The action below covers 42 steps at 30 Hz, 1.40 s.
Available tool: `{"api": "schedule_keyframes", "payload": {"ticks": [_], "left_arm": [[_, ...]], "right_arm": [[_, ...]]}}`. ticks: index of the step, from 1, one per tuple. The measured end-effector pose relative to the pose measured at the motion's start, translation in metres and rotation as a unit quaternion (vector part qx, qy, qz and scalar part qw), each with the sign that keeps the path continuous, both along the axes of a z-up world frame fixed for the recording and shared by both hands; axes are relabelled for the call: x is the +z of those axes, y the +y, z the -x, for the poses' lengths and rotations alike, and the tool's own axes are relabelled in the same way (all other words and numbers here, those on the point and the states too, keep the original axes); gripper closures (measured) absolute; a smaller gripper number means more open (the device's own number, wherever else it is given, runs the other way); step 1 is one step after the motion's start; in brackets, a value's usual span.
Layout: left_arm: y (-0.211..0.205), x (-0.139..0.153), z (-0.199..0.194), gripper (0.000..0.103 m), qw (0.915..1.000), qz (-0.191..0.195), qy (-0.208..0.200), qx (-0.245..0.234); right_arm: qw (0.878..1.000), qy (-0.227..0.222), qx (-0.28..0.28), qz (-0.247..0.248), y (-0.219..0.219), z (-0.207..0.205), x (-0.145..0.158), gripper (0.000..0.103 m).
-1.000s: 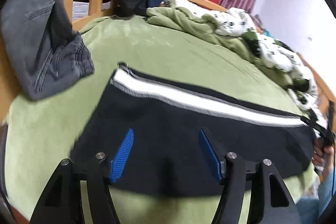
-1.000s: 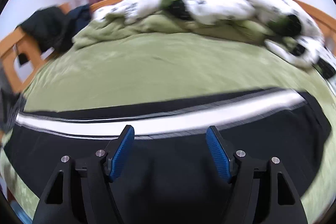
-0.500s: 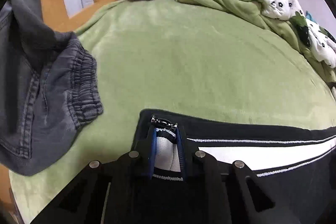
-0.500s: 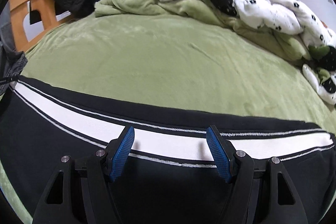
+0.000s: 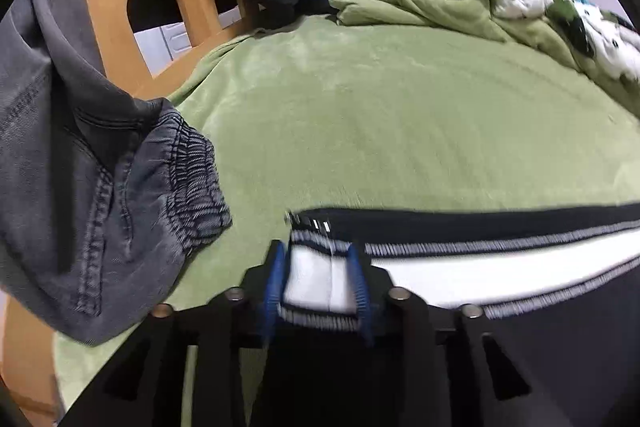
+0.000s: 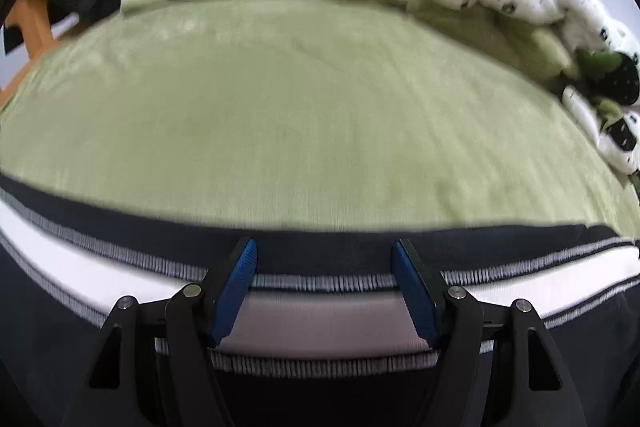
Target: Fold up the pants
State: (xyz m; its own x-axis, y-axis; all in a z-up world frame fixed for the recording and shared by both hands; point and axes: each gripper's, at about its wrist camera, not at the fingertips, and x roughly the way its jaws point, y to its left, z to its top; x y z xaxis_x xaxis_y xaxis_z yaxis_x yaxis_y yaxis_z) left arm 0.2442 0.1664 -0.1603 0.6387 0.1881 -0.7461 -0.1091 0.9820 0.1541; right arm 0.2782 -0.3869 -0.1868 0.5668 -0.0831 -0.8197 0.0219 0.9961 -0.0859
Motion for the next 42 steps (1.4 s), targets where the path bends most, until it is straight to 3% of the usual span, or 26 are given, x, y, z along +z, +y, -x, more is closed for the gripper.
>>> {"api": "schedule_keyframes", "payload": {"ticks": [2, 5, 8, 11, 15, 17, 19, 22, 23, 24, 27, 29, 31, 32, 34, 38, 42], "left_arm": [[-0.004, 0.01, 0.019, 0.062, 0.9997, 0.016, -0.004, -0.017], [-0.009, 0.024, 0.057, 0.041, 0.9972, 0.06, -0.017, -0.041], [-0.01, 0.025, 0.101, 0.039, 0.988, 0.138, -0.008, -0.068], [-0.002, 0.012, 0.15, 0.039, 0.9789, 0.193, 0.0, -0.066], [0.023, -0.026, 0.191, 0.042, 0.9563, 0.291, 0.02, -0.026], [0.037, -0.034, 0.197, 0.043, 0.942, 0.336, 0.002, -0.001], [0.052, -0.037, 0.19, 0.044, 0.9262, 0.375, -0.012, 0.039], [0.068, -0.046, 0.169, 0.049, 0.9105, 0.405, -0.02, 0.08], [0.069, -0.049, 0.162, 0.056, 0.9082, 0.408, -0.021, 0.093], [0.067, -0.051, 0.155, 0.065, 0.9091, 0.403, -0.018, 0.104], [0.063, -0.049, 0.14, 0.085, 0.923, 0.361, -0.005, 0.132], [0.057, -0.036, 0.138, 0.09, 0.9316, 0.334, -0.016, 0.141], [0.042, -0.013, 0.141, 0.092, 0.9491, 0.279, -0.039, 0.141], [0.024, 0.004, 0.141, 0.094, 0.9636, 0.223, -0.054, 0.138], [-0.015, 0.035, 0.139, 0.095, 0.9805, 0.142, -0.079, 0.11], [-0.094, 0.092, 0.131, 0.095, 0.987, 0.107, -0.119, 0.014], [-0.188, 0.118, 0.125, 0.095, 0.9818, 0.114, -0.121, -0.092]], "right_arm": [[0.999, -0.001, -0.032, -0.031, -0.006, -0.001, 0.006, 0.037], [0.996, -0.014, -0.047, -0.072, -0.007, 0.019, 0.022, 0.04], [0.996, -0.023, -0.039, -0.073, 0.002, 0.047, 0.039, 0.04], [0.996, -0.043, -0.029, -0.068, 0.012, 0.093, 0.059, 0.04], [0.996, -0.053, -0.021, -0.069, 0.019, 0.154, 0.073, 0.04], [0.995, -0.058, -0.024, -0.081, 0.017, 0.179, 0.075, 0.04], [0.993, -0.059, -0.031, -0.1, 0.013, 0.196, 0.073, 0.04], [0.991, -0.053, -0.041, -0.119, 0.008, 0.21, 0.066, 0.04], [0.99, -0.05, -0.043, -0.124, 0.008, 0.211, 0.064, 0.04], [0.989, -0.046, -0.045, -0.132, 0.007, 0.212, 0.061, 0.04], [0.986, -0.045, -0.045, -0.152, 0.008, 0.214, 0.061, 0.04], [0.986, -0.051, -0.039, -0.152, 0.009, 0.216, 0.065, 0.04], [0.989, -0.059, -0.028, -0.135, 0.011, 0.221, 0.07, 0.04], [0.99, -0.067, -0.022, -0.123, 0.011, 0.224, 0.074, 0.04], [0.991, -0.086, -0.017, -0.101, 0.009, 0.232, 0.081, 0.04], [0.99, -0.101, -0.02, -0.098, -0.005, 0.243, 0.089, 0.04], [0.989, -0.11, -0.034, -0.091, -0.027, 0.253, 0.092, 0.04]]}}
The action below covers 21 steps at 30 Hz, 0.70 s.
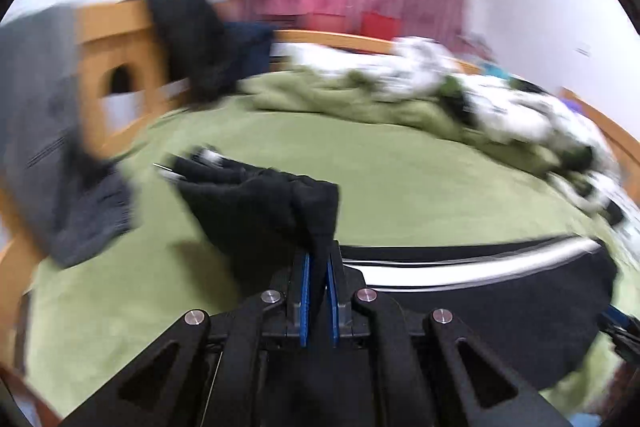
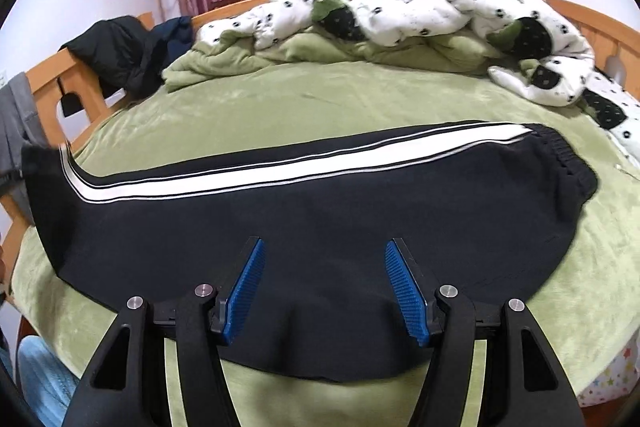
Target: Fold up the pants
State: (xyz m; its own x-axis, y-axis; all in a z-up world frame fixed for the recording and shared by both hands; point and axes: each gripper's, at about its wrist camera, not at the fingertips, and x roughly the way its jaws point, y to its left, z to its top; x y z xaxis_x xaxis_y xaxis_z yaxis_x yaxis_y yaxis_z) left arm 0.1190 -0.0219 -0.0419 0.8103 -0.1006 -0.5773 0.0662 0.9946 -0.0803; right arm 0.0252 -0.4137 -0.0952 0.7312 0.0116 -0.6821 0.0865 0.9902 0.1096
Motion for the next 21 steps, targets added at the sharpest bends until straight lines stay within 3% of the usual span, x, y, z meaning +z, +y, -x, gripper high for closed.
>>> {"api": "schedule_keyframes", "payload": {"ticks": [2, 6, 11, 13, 16, 17, 18, 20, 21], "left_arm": [[-0.054, -0.004, 0.0, 0.095, 0.9986, 0.006, 0.009, -0.051], [-0.144, -0.046, 0.004, 0.095, 0.9914, 0.014, 0.042, -0.123], [-0.208, -0.107, 0.021, 0.095, 0.9671, 0.049, 0.132, -0.212], [-0.216, -0.124, 0.036, 0.093, 0.9601, 0.036, 0.167, -0.222], [-0.198, -0.122, 0.055, 0.07, 0.9514, 0.034, 0.17, -0.254], [-0.189, -0.116, 0.061, 0.058, 0.9525, 0.036, 0.161, -0.256], [-0.176, -0.108, 0.068, 0.041, 0.9558, 0.035, 0.144, -0.254], [-0.146, -0.094, 0.085, 0.027, 0.9676, 0.019, 0.092, -0.234], [-0.133, -0.088, 0.084, 0.027, 0.9721, 0.009, 0.077, -0.221]], "right_arm": [[1.0, -0.008, -0.019, 0.012, -0.013, 0.009, 0.0, 0.04], [0.998, -0.009, -0.062, 0.03, -0.037, 0.02, -0.008, 0.04], [0.996, 0.008, -0.091, 0.006, -0.06, 0.022, -0.014, 0.04], [0.996, 0.001, -0.091, -0.015, -0.063, 0.022, -0.008, 0.04], [0.997, -0.008, -0.077, -0.031, -0.054, 0.02, -0.003, 0.04], [0.997, -0.008, -0.071, -0.033, -0.048, 0.019, -0.003, 0.04], [0.997, -0.008, -0.061, -0.036, -0.04, 0.017, -0.003, 0.04], [0.998, -0.003, -0.038, -0.042, -0.023, 0.01, -0.005, 0.04], [0.999, 0.0, -0.029, -0.045, -0.016, 0.007, -0.006, 0.04]]}}
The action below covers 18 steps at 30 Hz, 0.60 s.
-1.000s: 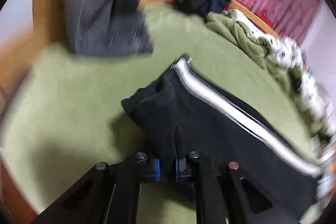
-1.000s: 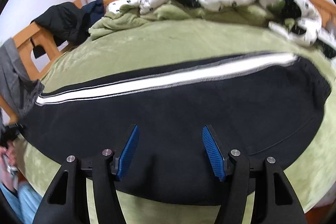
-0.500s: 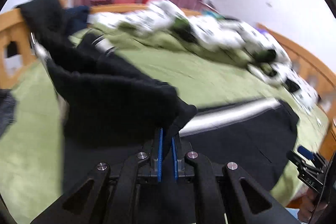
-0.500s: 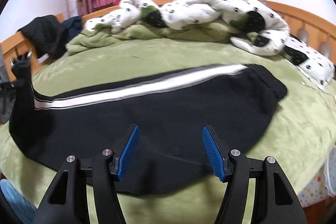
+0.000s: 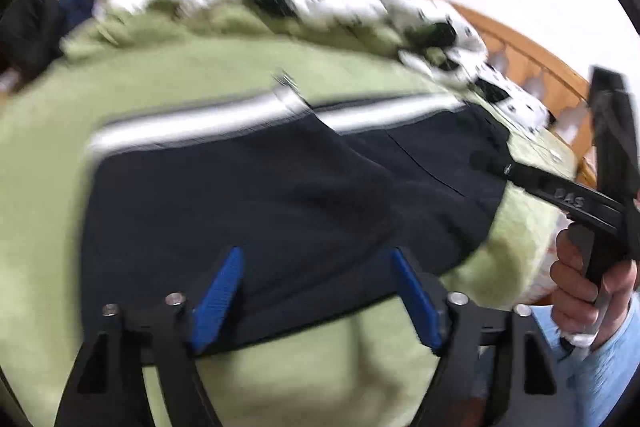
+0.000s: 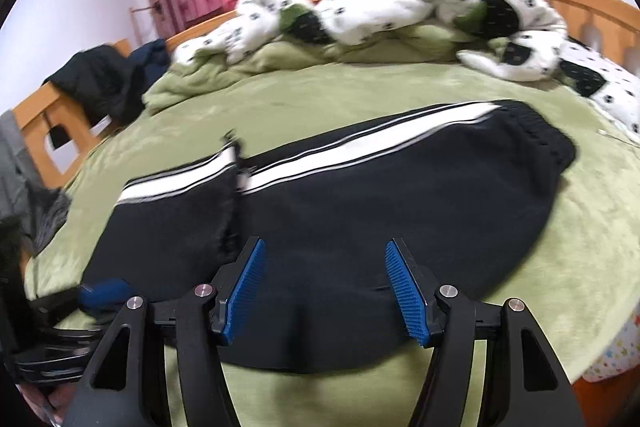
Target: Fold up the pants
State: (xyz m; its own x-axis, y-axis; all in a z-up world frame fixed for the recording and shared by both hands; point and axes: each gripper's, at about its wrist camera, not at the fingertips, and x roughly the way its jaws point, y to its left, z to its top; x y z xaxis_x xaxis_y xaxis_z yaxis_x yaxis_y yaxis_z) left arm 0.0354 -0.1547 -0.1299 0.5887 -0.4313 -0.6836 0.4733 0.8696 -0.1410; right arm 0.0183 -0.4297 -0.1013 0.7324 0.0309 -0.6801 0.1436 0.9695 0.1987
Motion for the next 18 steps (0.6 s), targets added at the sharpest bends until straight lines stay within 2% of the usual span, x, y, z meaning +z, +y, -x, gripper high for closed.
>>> {"api": "schedule_keyframes", "payload": {"ticks": [2, 5, 10, 12, 13, 14, 15, 18], "left_arm": [[0.029, 0.005, 0.003, 0.027, 0.9988, -0.03, -0.02, 0.033], [0.067, -0.003, 0.007, 0.027, 0.9932, -0.075, -0.015, 0.088], [0.11, -0.027, 0.016, 0.027, 0.9914, -0.072, 0.022, 0.106], [0.119, -0.035, 0.02, 0.027, 0.9917, -0.061, 0.026, 0.11], [0.119, -0.038, 0.02, 0.027, 0.9917, -0.058, 0.023, 0.112], [0.12, -0.041, 0.019, 0.027, 0.9909, -0.058, 0.02, 0.12], [0.12, -0.043, 0.016, 0.027, 0.9899, -0.058, 0.019, 0.128], [0.117, -0.054, -0.001, 0.027, 0.9894, -0.053, 0.03, 0.132]], "right_arm": [[0.999, 0.008, 0.027, -0.02, 0.019, -0.011, -0.007, 0.04], [0.997, 0.027, 0.048, -0.045, 0.038, -0.031, -0.021, 0.04], [0.991, 0.1, 0.037, -0.086, 0.052, -0.073, -0.064, 0.04], [0.99, 0.106, 0.023, -0.093, 0.055, -0.077, -0.075, 0.04], [0.991, 0.098, 0.021, -0.089, 0.057, -0.077, -0.073, 0.044], [0.991, 0.095, 0.031, -0.092, 0.061, -0.076, -0.072, 0.068], [0.988, 0.099, 0.054, -0.109, 0.066, -0.078, -0.072, 0.078], [0.988, 0.1, 0.049, -0.105, 0.07, -0.075, -0.073, 0.077]]}}
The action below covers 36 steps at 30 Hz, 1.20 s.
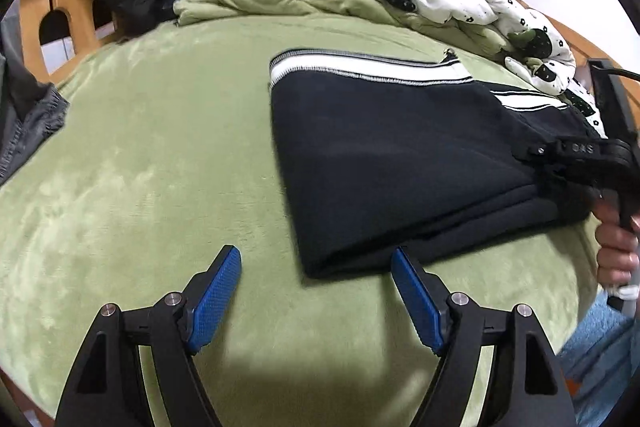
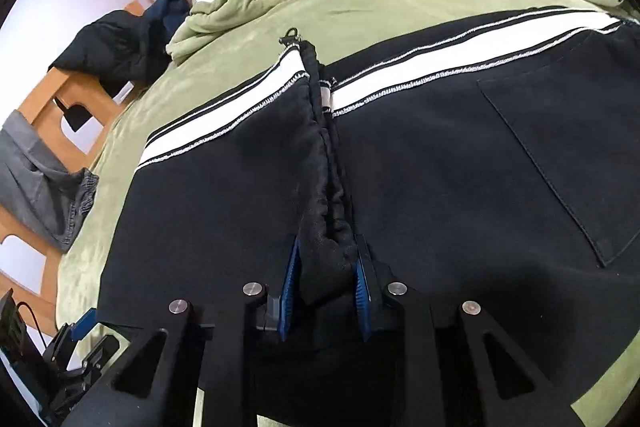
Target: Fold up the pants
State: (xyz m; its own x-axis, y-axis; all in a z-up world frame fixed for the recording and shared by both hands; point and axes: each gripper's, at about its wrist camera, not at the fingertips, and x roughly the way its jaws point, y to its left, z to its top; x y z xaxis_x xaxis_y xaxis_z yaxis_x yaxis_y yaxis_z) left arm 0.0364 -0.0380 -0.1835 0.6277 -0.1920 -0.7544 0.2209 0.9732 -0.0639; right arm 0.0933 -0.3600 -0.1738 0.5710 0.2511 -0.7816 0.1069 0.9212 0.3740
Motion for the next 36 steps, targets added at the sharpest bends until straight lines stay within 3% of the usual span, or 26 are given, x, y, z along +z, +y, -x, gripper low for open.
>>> {"api": "schedule_keyframes", "payload": {"ticks": [4, 6, 7, 8, 10, 12, 14, 17, 21, 23, 25, 28, 30, 32, 34, 36], "left_arm": [[-0.009, -0.009, -0.01, 0.025, 0.9997, -0.019, -0.012, 0.004], [-0.008, -0.008, -0.012, 0.025, 0.9995, -0.018, -0.024, 0.012], [-0.004, -0.006, -0.011, 0.025, 0.9993, -0.012, -0.029, 0.019], [0.001, -0.004, -0.011, 0.025, 0.999, -0.001, -0.033, 0.029], [0.007, -0.003, -0.008, 0.026, 0.9987, 0.013, -0.03, 0.038], [0.012, -0.002, -0.005, 0.026, 0.9986, 0.024, -0.029, 0.038], [0.013, -0.002, -0.002, 0.026, 0.9987, 0.012, -0.028, 0.041], [0.016, -0.004, -0.002, 0.026, 0.9987, 0.015, -0.019, 0.044], [0.017, -0.002, 0.001, 0.027, 0.9989, 0.025, -0.007, 0.039], [0.014, 0.002, 0.007, 0.027, 0.9995, 0.03, -0.004, 0.006], [0.01, 0.008, 0.017, 0.027, 0.9991, 0.027, -0.014, -0.029], [0.007, 0.024, 0.031, 0.027, 0.9977, 0.016, -0.043, -0.05], [0.005, 0.035, 0.024, 0.027, 0.9973, 0.036, -0.045, -0.045], [-0.002, 0.044, 0.006, 0.027, 0.9972, 0.054, -0.04, -0.034], [-0.014, 0.047, -0.013, 0.027, 0.9979, 0.051, -0.033, -0.023], [-0.026, 0.039, -0.03, 0.027, 0.9989, 0.041, -0.019, -0.012]], "right_arm": [[1.0, 0.008, -0.007, -0.026, 0.0, -0.001, -0.008, 0.066], [1.0, 0.006, -0.007, -0.021, 0.003, -0.002, -0.008, 0.066], [1.0, 0.007, -0.005, -0.012, 0.006, -0.002, -0.007, 0.069], [1.0, 0.006, -0.003, -0.005, 0.006, -0.005, -0.005, 0.079], [1.0, -0.005, 0.003, -0.015, 0.001, -0.003, 0.003, 0.083], [0.998, -0.025, -0.005, -0.057, -0.012, 0.006, 0.016, 0.083], [0.997, -0.04, -0.012, -0.071, -0.02, 0.016, 0.027, 0.084], [0.997, -0.057, -0.018, -0.051, -0.027, 0.032, 0.04, 0.084], [1.0, -0.01, -0.02, -0.008, -0.025, 0.03, 0.019, 0.082], [0.999, 0.015, -0.018, 0.022, -0.018, 0.022, 0.004, 0.077], [0.999, 0.014, -0.009, 0.036, -0.018, 0.025, 0.009, 0.076], [0.997, -0.026, -0.016, 0.076, -0.019, 0.039, 0.039, 0.075], [0.99, -0.079, -0.028, 0.11, -0.018, 0.055, 0.059, 0.072], [0.988, -0.104, -0.025, 0.114, -0.016, 0.06, 0.065, 0.072], [0.989, -0.085, -0.014, 0.118, -0.012, 0.053, 0.054, 0.074], [0.992, -0.035, -0.002, 0.124, -0.008, 0.047, 0.032, 0.082]]}}
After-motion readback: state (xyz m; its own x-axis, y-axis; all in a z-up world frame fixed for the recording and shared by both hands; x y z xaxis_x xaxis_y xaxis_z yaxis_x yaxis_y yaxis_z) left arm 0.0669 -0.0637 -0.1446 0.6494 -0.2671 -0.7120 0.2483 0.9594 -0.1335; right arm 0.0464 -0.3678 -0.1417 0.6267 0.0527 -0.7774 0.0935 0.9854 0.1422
